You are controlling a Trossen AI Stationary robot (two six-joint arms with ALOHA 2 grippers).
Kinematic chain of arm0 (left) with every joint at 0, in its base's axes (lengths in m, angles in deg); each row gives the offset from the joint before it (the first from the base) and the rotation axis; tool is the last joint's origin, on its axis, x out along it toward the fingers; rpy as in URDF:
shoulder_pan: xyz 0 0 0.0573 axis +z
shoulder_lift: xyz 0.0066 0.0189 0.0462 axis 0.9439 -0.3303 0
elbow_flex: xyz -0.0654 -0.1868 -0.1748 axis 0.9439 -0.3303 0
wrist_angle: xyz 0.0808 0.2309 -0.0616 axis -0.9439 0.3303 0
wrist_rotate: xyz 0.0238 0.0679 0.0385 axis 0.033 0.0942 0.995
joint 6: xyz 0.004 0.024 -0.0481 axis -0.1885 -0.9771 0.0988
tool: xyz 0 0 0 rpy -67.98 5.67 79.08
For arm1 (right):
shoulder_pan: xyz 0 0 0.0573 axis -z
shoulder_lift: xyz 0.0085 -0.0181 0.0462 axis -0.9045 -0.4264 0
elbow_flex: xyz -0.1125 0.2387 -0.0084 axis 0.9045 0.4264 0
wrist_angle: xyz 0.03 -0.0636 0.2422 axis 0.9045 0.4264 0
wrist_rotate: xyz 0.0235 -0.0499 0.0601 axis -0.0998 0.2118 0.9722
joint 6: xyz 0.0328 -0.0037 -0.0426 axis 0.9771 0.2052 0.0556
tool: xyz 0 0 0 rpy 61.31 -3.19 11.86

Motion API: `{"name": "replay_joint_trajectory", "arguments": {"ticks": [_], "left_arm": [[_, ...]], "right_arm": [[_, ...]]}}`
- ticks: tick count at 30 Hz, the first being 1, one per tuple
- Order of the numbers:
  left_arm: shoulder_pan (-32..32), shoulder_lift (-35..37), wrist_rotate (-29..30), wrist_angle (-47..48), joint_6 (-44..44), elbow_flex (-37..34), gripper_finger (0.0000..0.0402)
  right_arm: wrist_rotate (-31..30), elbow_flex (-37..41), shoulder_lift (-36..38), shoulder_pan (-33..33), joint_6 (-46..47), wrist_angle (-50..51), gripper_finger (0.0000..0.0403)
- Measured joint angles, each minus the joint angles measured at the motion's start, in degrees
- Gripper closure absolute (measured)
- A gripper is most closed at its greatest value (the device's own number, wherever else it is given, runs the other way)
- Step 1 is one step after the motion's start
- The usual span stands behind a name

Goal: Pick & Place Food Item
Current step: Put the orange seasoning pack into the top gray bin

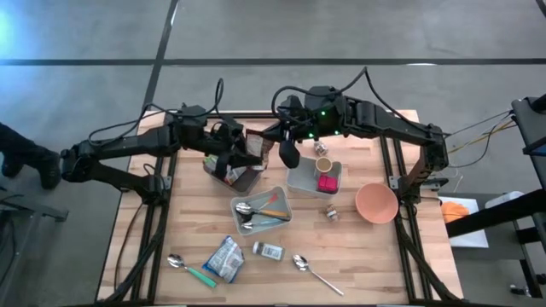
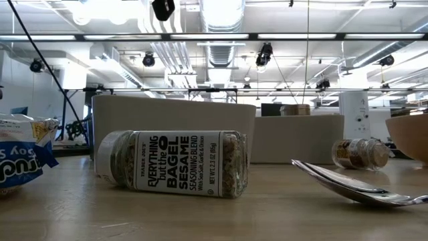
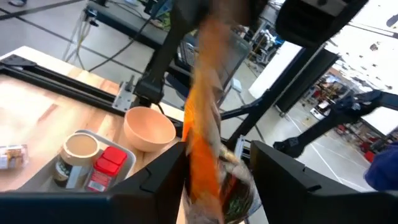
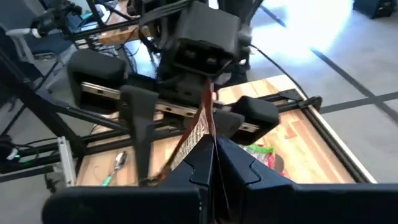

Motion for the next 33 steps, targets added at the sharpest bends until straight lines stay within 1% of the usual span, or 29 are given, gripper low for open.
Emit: {"name": "replay_joint_trajectory", "arguments": {"ticks": [2,4,5,8,9,11,15,20,24,28,31,33], "left_arm": [[0.0,0.0,0.58,-0.01,-0.03,0.05,0.0235],[0.0,0.0,1.63,-0.08,-0.42,0.3,0.0264],[0.0,0.0,2.41,-0.06,-0.47,0.38,0.0286],[0.0,0.0,2.86,-0.01,-0.42,0.77,0.0372],[0.03,0.0,2.86,0.04,0.15,0.81,0.0384],[0.09,0.0,2.92,0.01,0.59,0.85,0.0392],[0.13,0.02,4.12,0.83,1.62,0.85,0.0396],[0.13,0.02,7.01,5.55,2.41,1.62,0.0398],[0.17,0.02,8.01,9.46,0.24,3.95,0.0399],[0.17,0.02,9.22,14.88,-3.23,6.5,0.04],[0.17,0.02,9.77,18.26,-5.87,8.06,0.04],[0.17,0.02,9.75,19.66,-6.83,8.35,0.04]], "right_arm": [[0.38,0.02,-0.06,-0.02,0.56,0.11,0.0395],[1.24,0.02,-0.4,-0.04,1.41,0.67,0.0395],[1.41,0.04,-0.62,-0.04,1.65,1.16,0.0395],[1.73,0.13,-1.74,-0.29,1.64,1.7,0.0395],[1.75,0.13,-1.96,-0.37,1.64,1.69,0.0395],[1.78,-0.14,-2.45,-0.39,1.5,1.61,0.0395],[1.87,-0.63,-2.54,-0.39,1.18,1.1,0.0395],[1.97,-0.63,-2.39,-0.37,-0.48,0.86,0.0395],[1.99,-0.66,-2.03,-0.42,-2.45,-0.56,0.0394],[2.58,-0.66,-1.97,-0.42,-3.38,0.95,0.0394],[5.05,-0.66,-1.74,0.11,-5.29,2.47,0.0379],[6.85,-0.66,-1.65,0.31,-7.45,3.01,0.0352]]}}
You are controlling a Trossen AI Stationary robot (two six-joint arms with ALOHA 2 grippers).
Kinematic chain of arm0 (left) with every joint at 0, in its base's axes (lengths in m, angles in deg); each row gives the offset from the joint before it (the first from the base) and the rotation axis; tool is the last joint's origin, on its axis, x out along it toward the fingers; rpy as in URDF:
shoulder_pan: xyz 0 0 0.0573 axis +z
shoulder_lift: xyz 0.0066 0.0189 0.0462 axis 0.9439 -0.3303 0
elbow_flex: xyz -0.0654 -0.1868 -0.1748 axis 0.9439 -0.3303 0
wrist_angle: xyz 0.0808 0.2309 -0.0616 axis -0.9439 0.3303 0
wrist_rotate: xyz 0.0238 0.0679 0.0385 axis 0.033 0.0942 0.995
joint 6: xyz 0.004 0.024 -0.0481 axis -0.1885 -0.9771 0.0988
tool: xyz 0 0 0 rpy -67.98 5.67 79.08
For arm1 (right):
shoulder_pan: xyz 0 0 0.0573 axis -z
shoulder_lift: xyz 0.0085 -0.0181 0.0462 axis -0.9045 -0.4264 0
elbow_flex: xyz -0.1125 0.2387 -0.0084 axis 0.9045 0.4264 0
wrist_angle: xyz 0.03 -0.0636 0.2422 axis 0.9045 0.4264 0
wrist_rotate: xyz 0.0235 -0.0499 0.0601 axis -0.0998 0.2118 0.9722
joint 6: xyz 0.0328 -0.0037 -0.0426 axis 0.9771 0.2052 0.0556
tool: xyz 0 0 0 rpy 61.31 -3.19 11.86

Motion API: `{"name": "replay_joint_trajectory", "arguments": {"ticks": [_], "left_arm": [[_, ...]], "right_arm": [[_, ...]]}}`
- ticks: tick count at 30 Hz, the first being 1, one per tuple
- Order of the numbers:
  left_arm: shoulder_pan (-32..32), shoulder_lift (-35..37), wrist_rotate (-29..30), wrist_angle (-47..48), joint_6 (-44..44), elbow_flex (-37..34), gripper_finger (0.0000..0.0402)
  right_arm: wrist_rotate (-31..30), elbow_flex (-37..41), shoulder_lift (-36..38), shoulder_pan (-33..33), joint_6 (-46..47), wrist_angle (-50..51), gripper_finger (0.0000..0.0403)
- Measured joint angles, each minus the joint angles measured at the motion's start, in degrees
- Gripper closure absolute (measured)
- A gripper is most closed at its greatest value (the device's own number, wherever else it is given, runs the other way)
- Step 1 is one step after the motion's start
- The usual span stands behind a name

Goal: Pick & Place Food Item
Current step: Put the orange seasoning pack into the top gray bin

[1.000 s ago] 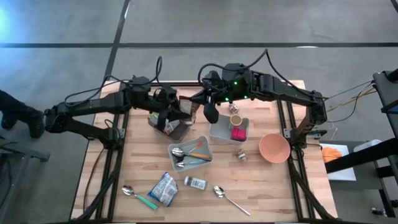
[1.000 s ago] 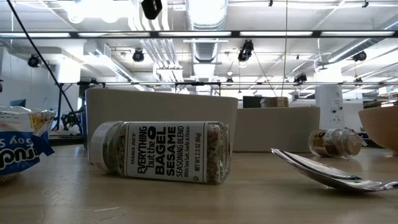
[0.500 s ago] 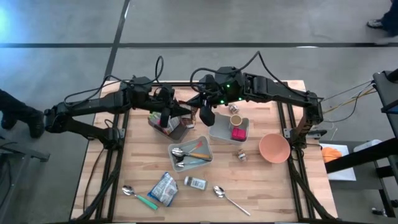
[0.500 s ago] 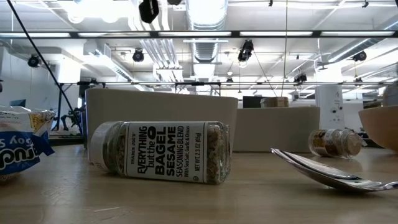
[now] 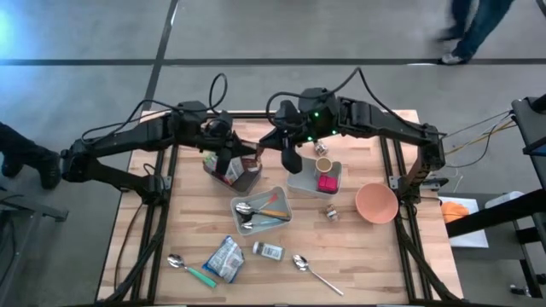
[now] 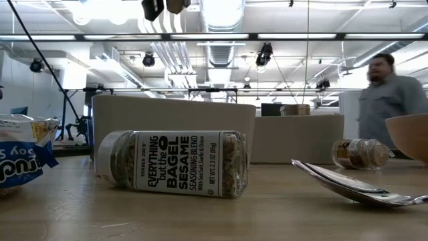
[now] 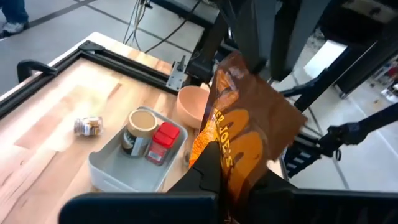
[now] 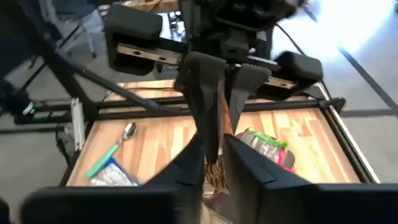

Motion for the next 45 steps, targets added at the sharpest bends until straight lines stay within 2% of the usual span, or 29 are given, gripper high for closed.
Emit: {"name": "replay_joint_trajectory", "arguments": {"ticks": [8,12,15,19,22,26,32,38,45], "left_arm": [[0.04,-0.24,-0.2,2.25,-0.55,-0.07,0.0401],[0.04,-0.24,-0.22,2.39,-0.55,-0.07,0.0401],[0.04,-0.24,-0.22,2.49,-0.55,-0.07,0.0401],[0.03,-0.24,-0.22,2.2,-0.56,-0.07,0.0401],[0.0,-0.24,-0.23,2.0,-1.13,-0.07,0.0401],[-0.02,-0.24,-0.24,1.98,-2.08,-0.11,0.0401],[-0.04,-0.84,-0.22,3.1,-2.97,-0.2,0.0401],[-0.04,-2.39,-0.22,1.5,-3.15,0.26,0.0401],[-0.04,-2.84,-0.22,1.31,-3.19,0.26,0.0401]], "right_arm": [[0.42,0.0,-0.3,-0.05,-7.58,0.08,0.0183],[-4.67,0.0,-1.34,-0.03,-8.42,0.12,0.0124],[-5.44,0.0,-1.94,0.34,-8.75,0.11,0.0105],[-4.99,0.0,-2.85,0.42,-9.0,0.1,0.0102],[-1.94,0.0,-3.82,0.7,-8.8,0.32,0.0102],[-0.38,0.0,-4.84,1.25,-7.46,0.18,0.0126],[-0.14,0.0,-4.62,1.65,-7.48,-0.17,0.022],[2.63,0.0,-5.0,2.32,-7.21,0.35,0.0311],[2.47,0.13,-5.03,2.27,-7.04,1.49,0.0388]]}}
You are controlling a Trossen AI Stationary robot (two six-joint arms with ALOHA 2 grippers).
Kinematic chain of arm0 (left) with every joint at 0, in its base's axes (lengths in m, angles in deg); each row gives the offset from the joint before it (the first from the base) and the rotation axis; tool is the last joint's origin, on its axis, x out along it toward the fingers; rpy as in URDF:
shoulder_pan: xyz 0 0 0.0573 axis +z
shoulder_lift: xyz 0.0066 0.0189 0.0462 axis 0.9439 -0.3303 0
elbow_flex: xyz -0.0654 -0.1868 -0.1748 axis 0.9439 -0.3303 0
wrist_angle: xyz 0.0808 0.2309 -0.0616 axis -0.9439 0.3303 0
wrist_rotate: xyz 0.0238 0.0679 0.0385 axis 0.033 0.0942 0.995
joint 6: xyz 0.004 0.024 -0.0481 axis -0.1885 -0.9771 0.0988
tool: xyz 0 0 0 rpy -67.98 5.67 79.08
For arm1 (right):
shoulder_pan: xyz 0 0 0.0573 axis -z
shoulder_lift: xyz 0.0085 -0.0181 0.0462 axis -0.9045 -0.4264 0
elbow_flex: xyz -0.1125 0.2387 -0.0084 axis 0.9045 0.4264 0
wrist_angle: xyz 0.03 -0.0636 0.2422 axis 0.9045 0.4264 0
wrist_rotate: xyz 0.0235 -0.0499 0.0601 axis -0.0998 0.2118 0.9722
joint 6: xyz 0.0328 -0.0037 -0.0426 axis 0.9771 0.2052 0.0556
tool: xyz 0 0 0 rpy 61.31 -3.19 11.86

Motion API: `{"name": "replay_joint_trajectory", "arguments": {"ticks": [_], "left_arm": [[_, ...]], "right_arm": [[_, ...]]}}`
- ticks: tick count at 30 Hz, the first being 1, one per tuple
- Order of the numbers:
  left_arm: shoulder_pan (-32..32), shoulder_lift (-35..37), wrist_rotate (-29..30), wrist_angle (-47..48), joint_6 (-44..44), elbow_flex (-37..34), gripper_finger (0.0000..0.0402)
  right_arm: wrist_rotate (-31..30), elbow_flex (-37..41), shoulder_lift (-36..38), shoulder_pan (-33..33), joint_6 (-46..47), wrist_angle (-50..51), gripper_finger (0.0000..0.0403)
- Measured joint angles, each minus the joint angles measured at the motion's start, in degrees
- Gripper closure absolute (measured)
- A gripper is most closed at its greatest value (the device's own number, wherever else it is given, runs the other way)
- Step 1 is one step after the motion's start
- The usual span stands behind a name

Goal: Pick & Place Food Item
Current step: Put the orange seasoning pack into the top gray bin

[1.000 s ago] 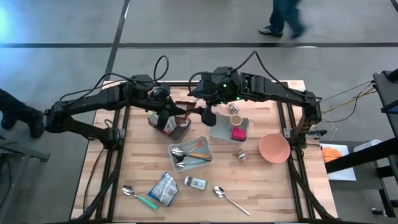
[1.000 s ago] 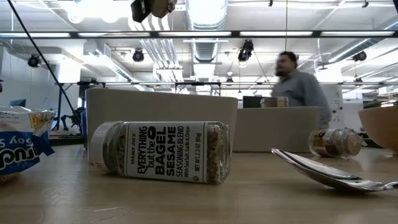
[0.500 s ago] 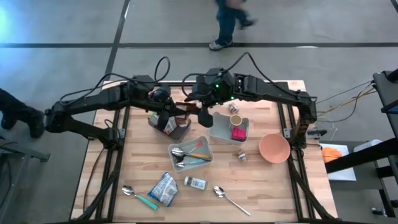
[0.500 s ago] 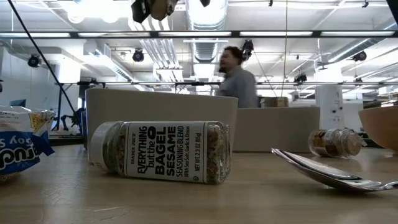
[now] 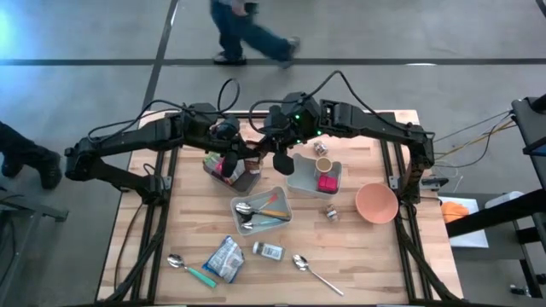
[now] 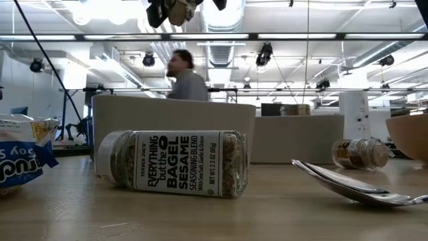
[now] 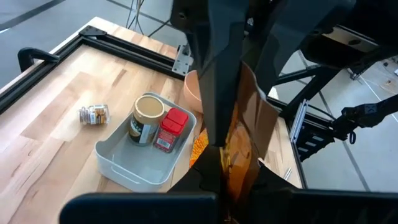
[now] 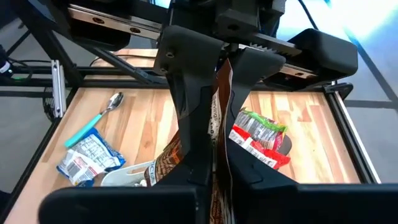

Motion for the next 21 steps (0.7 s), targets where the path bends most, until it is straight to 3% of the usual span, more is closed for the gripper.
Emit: {"name": "replay_joint_trajectory", "arguments": {"ticks": [4,7,21], "left_arm": [[0.04,0.0,0.04,-0.26,1.98,0.0,0.0398],[0.04,0.0,0.02,-0.67,4.63,0.0,0.0372],[0.62,0.87,-0.06,-0.82,8.93,0.04,0.0156]], "right_arm": [[-0.1,0.0,0.02,0.26,1.62,0.08,0.0394],[-0.23,0.0,0.04,0.3,1.62,0.18,0.0394],[-4.49,0.04,0.3,0.3,1.23,4.88,0.0395]]}}
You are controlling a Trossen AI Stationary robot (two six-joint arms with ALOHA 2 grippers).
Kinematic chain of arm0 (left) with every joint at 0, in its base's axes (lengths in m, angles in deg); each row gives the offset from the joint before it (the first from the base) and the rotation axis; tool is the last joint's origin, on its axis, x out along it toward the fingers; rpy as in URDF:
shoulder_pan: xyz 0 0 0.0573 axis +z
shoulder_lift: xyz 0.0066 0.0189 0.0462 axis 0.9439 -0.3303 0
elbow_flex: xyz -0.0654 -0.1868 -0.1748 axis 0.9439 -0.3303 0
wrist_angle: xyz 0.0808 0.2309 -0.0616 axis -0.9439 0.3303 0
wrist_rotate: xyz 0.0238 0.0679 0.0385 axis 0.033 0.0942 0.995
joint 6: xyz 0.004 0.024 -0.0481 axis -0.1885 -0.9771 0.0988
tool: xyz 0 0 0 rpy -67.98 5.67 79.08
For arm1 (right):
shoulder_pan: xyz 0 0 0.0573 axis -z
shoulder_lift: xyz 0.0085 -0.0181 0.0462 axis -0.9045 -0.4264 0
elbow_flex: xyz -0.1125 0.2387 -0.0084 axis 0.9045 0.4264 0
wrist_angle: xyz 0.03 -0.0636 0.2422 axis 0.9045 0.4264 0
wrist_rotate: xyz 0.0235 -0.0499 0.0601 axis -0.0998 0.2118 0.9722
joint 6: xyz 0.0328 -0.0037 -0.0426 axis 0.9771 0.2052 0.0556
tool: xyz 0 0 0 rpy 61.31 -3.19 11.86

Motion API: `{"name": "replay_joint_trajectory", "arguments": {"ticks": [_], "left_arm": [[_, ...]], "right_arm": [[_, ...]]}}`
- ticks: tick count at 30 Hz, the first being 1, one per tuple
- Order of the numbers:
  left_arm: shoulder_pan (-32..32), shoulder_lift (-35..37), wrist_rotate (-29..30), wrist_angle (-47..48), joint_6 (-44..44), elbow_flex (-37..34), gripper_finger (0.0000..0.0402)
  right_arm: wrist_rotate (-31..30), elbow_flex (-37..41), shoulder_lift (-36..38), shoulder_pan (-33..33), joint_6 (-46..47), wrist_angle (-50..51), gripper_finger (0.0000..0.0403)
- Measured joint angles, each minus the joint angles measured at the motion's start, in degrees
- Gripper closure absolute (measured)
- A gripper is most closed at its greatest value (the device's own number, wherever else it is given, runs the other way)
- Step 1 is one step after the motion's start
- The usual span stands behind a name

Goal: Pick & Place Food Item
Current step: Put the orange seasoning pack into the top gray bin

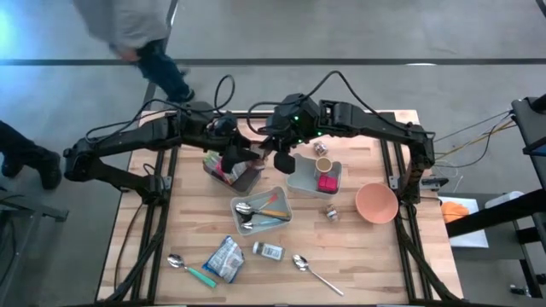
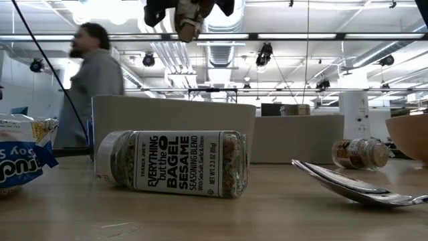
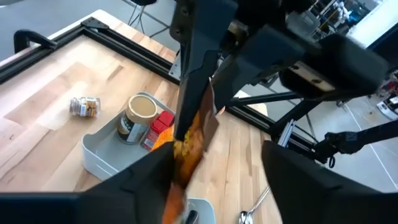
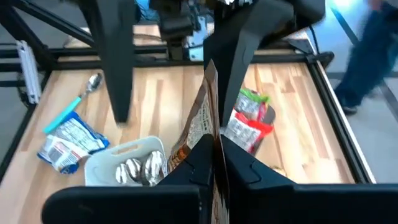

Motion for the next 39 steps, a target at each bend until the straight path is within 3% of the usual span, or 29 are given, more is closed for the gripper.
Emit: {"name": "replay_joint_trajectory", "arguments": {"ticks": [5,10,24,29,34,39], "left_arm": [[1.91,1.84,-0.14,1.06,1.35,0.02,0.0105],[3.35,4.22,-0.08,4.35,1.38,0.02,0.0078],[3.99,6.78,2.14,12.49,1.39,-0.04,0.0073],[3.99,6.78,3.07,12.79,1.32,-0.07,0.0073],[4.32,6.74,3.08,12.52,0.41,-0.07,0.0073],[4.5,6.74,3.11,11.33,-0.4,-0.11,0.0073]], "right_arm": [[-0.81,0.02,0.65,-0.04,1.44,2.34,0.0395],[-4.08,0.02,0.87,-0.11,2.98,7.57,0.0395],[-14.28,2.47,4.42,-0.2,10.95,21.27,0.0395],[-15.38,10.2,9.67,-0.24,16.33,19.06,0.0395],[-15.56,23.75,17.51,-1.7,21.7,8.61,0.0395],[-21.09,36.63,22.02,-5.78,18.69,-1.87,0.0395]]}}
